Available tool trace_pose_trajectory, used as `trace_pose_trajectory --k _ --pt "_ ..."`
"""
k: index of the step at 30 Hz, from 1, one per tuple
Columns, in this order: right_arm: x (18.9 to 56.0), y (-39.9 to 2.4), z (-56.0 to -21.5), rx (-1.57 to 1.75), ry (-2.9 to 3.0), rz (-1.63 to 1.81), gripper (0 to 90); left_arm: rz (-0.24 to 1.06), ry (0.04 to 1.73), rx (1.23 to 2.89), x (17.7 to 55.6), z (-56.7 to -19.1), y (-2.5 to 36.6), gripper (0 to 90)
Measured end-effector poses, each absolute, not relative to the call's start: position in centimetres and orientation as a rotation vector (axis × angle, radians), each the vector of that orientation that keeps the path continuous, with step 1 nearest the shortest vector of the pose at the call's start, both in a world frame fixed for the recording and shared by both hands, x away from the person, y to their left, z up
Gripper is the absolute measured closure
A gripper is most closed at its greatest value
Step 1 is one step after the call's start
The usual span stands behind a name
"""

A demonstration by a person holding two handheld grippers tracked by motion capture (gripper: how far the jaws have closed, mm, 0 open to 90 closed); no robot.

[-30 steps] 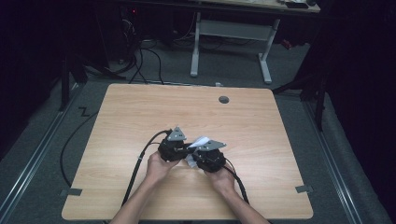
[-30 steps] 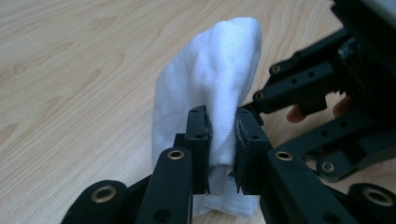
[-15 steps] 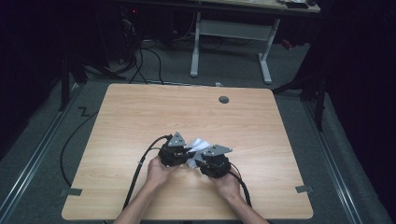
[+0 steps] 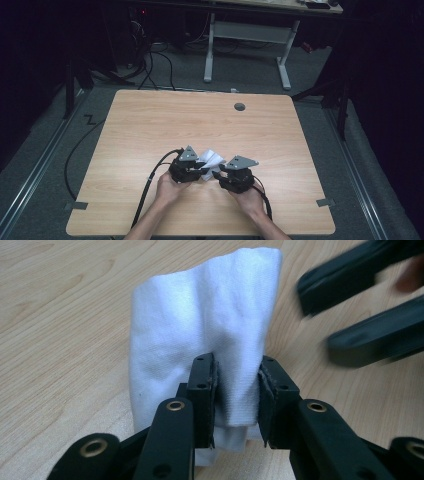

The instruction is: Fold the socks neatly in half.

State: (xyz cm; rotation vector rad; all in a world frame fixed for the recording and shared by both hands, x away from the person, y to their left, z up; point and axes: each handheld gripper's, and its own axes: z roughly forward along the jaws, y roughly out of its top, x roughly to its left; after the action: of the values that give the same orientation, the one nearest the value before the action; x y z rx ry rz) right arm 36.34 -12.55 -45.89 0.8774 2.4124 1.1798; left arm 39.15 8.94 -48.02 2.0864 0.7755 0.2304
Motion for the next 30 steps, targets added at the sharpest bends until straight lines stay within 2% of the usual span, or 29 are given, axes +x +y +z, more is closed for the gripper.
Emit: trace_pose_trajectory --k 3,6,10,13,22,26,30 --pt "36.1 -12.7 -43.2 0.810 2.356 1.200 65.0 0.228 0.780 2.084 39.2 -48.1 8.8 70.2" --pt "38.1 -12.3 -42.2 0.823 2.344 1.196 66.3 0.234 0.780 2.088 39.1 -48.0 8.7 69.8" --pt "41.9 -11.4 -42.9 0.920 2.416 1.131 65.9 0.228 0.775 2.088 39.1 -48.0 8.7 68.5" --pt "42.9 -10.9 -44.0 0.939 2.463 1.054 65.7 0.221 0.765 2.098 38.9 -47.9 8.7 64.5" --pt "41.6 -11.7 -45.7 0.936 2.477 1.019 65.9 0.091 0.802 1.996 38.3 -47.5 9.1 51.5" --pt "40.9 -12.0 -46.0 0.946 2.464 1.043 65.6 0.119 0.884 1.943 37.8 -46.8 9.6 51.9" --pt "40.3 -12.0 -46.3 0.946 2.457 1.066 65.0 0.187 0.945 2.037 37.7 -47.1 9.2 52.1"
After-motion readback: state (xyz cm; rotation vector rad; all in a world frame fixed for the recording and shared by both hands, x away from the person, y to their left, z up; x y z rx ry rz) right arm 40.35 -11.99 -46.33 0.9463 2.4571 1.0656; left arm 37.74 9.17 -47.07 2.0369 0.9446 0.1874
